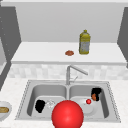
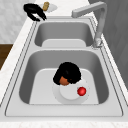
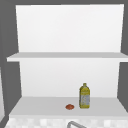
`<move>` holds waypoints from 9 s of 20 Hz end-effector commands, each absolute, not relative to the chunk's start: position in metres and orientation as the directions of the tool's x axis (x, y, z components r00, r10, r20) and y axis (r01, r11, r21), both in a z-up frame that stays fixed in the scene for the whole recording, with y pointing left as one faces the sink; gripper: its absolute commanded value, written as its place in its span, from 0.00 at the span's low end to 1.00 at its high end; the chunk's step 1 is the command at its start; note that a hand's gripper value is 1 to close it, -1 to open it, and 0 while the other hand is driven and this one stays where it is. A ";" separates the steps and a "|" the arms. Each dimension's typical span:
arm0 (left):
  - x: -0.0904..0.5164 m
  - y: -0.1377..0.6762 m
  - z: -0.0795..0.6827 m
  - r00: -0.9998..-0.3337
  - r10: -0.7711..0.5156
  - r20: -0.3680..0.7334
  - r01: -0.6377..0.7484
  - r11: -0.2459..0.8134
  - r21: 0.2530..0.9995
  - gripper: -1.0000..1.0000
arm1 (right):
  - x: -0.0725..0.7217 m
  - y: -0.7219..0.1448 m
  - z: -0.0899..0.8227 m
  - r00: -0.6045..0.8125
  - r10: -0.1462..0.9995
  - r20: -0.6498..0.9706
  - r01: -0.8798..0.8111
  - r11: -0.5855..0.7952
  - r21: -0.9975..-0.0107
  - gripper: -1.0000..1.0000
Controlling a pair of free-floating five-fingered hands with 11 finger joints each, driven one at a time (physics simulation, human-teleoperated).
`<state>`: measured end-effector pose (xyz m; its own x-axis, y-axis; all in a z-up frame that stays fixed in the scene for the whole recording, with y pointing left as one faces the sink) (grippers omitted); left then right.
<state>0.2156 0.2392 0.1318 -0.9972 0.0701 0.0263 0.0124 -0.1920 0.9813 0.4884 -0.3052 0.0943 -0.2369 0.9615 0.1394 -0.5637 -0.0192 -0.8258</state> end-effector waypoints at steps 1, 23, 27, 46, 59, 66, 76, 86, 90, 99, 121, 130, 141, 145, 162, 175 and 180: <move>0.216 0.239 0.132 -0.997 0.070 0.026 0.012 -0.192 0.981 0.50 | 0.480 -0.321 0.115 -0.251 0.957 0.146 -0.563 -0.022 -0.826 1.00; 0.216 0.239 0.132 -0.997 0.070 0.026 0.012 -0.192 0.981 0.50 | 0.416 -0.433 0.204 -0.238 0.953 0.189 -0.563 0.024 -0.826 1.00; 0.216 0.239 0.132 -0.997 0.070 0.026 0.012 -0.192 0.981 0.50 | 0.408 -0.457 0.213 -0.238 0.951 0.198 -0.564 0.031 -0.825 1.00; 0.216 0.239 0.132 -0.997 0.070 0.026 0.012 -0.192 0.981 0.50 | 0.377 -0.582 0.226 -0.238 0.942 0.236 -0.571 0.061 -0.818 1.00; 0.216 0.239 0.132 -0.997 0.070 0.026 0.012 -0.192 0.981 0.50 | 0.351 -0.672 0.204 -0.245 0.932 0.267 -0.549 0.094 -0.830 1.00; 0.216 0.239 0.132 -0.997 0.070 0.026 0.012 -0.192 0.981 0.50 | 0.352 -0.707 0.159 -0.259 0.928 0.269 -0.540 0.092 -0.837 1.00; 0.216 0.239 0.132 -0.997 0.070 0.026 0.012 -0.192 0.981 0.50 | 0.344 -0.734 0.076 -0.281 0.927 0.247 -0.498 0.079 -0.863 1.00; 0.216 0.239 0.132 -0.997 0.070 0.026 0.012 -0.192 0.981 0.50 | 0.345 -0.772 0.069 -0.305 0.806 0.508 -0.464 0.340 -0.818 0.00; 0.216 0.239 0.132 -0.997 0.070 0.026 0.012 -0.192 0.981 0.50 | 0.346 -0.766 0.086 -0.280 0.782 0.557 -0.458 0.401 -0.794 0.00; 0.216 0.239 0.132 -0.997 0.070 0.026 0.012 -0.192 0.981 0.50 | 0.349 -0.769 0.130 -0.325 0.835 0.444 -0.306 0.352 -0.885 0.00; 0.216 0.239 0.132 -0.997 0.070 0.026 0.012 -0.192 0.981 0.50 | 0.362 -0.686 0.151 -0.294 0.880 0.372 -0.390 0.245 -0.888 0.00; 0.216 0.239 0.132 -0.997 0.070 0.026 0.012 -0.192 0.981 0.50 | 0.354 -0.656 0.149 -0.247 0.864 0.439 -0.440 0.303 -0.845 0.00; 0.216 0.239 0.132 -0.997 0.070 0.026 0.012 -0.192 0.981 0.50 | 0.332 -0.617 0.126 -0.281 0.870 0.405 -0.441 0.257 -0.860 0.00; 0.216 0.239 0.132 -0.997 0.070 0.026 0.012 -0.192 0.981 0.50 | 0.324 -0.597 0.115 -0.306 0.875 0.375 -0.417 0.231 -0.879 0.00; 0.216 0.239 0.132 -0.997 0.070 0.026 0.012 -0.192 0.981 0.50 | 0.312 -0.507 0.097 -0.342 0.928 0.148 -0.399 -0.001 -0.917 0.00; 0.216 0.239 0.132 -0.997 0.070 0.026 0.012 -0.192 0.981 0.50 | 0.319 -0.466 0.088 -0.318 0.936 -0.148 -0.440 -0.284 -0.852 0.00; 0.216 0.239 0.132 -0.997 0.070 0.026 0.012 -0.192 0.981 0.50 | 0.321 -0.469 0.096 -0.319 0.933 -0.167 -0.465 -0.308 -0.830 0.00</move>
<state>0.2156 0.2392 0.1318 -0.9972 0.0701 0.0263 0.0124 -0.1920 0.9813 0.3211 -0.4687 0.0967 -0.3182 0.9328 -0.1693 -0.4654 -0.3093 -0.8293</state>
